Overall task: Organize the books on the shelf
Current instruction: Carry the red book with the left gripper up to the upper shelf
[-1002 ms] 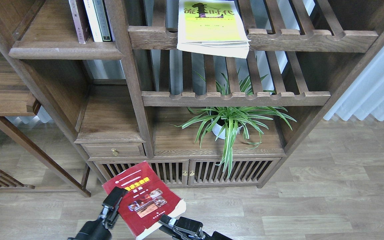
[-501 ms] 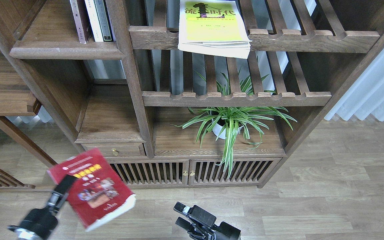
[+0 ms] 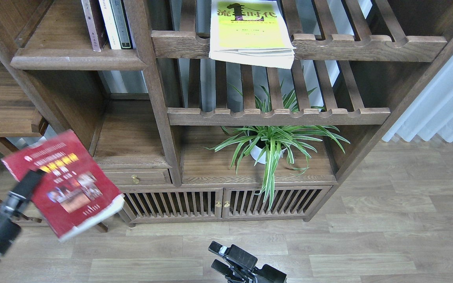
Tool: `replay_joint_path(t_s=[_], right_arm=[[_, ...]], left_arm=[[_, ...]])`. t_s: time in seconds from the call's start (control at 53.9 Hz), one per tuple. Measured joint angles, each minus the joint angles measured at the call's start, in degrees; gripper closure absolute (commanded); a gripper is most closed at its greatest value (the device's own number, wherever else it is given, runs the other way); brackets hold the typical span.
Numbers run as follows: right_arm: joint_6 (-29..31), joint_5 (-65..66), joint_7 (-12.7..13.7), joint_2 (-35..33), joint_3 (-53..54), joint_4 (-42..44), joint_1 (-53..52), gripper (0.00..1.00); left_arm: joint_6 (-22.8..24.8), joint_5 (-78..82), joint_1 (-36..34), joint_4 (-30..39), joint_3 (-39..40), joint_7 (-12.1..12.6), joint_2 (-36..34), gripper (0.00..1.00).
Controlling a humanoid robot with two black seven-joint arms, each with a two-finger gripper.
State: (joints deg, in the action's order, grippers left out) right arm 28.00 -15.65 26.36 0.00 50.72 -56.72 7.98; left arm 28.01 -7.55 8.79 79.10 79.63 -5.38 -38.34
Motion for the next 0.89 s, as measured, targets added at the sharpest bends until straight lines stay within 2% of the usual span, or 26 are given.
replay_joint_path(t_s=[0.111, 0.241, 0.483, 0.613, 0.631, 0.891], right_arm=[[0.0, 0.0, 0.0, 0.0, 0.0, 0.5, -0.4, 0.01], [0.0, 0.0, 0.0, 0.0, -0.1, 1.0, -0.7, 0.01], [0.0, 0.1, 0.0, 0.0, -0.2, 1.4, -0.8, 0.01], [0.0, 0.1, 0.0, 0.0, -0.1, 1.4, -0.8, 0.01], [0.0, 0.2, 0.0, 0.0, -0.1, 1.4, -0.8, 0.01], [0.0, 0.1, 0.0, 0.0, -0.1, 1.5, -0.7, 0.01]], left_arm=[[0.0, 0.0, -0.5, 0.0, 4.7, 0.5, -3.2, 0.97], [0.0, -0.2, -2.9, 0.0, 6.7, 0.1, -6.0, 0.96], [0.0, -0.7, -9.8, 0.0, 6.0, 0.0, -6.8, 0.96], [0.0, -0.6, -14.0, 0.0, 4.7, 0.4, -6.8, 0.96], [0.0, -0.3, -16.6, 0.0, 3.8, 0.8, -6.8, 0.96], [0.0, 2.3, -22.2, -0.1, 4.0, 1.9, -6.6, 0.96]])
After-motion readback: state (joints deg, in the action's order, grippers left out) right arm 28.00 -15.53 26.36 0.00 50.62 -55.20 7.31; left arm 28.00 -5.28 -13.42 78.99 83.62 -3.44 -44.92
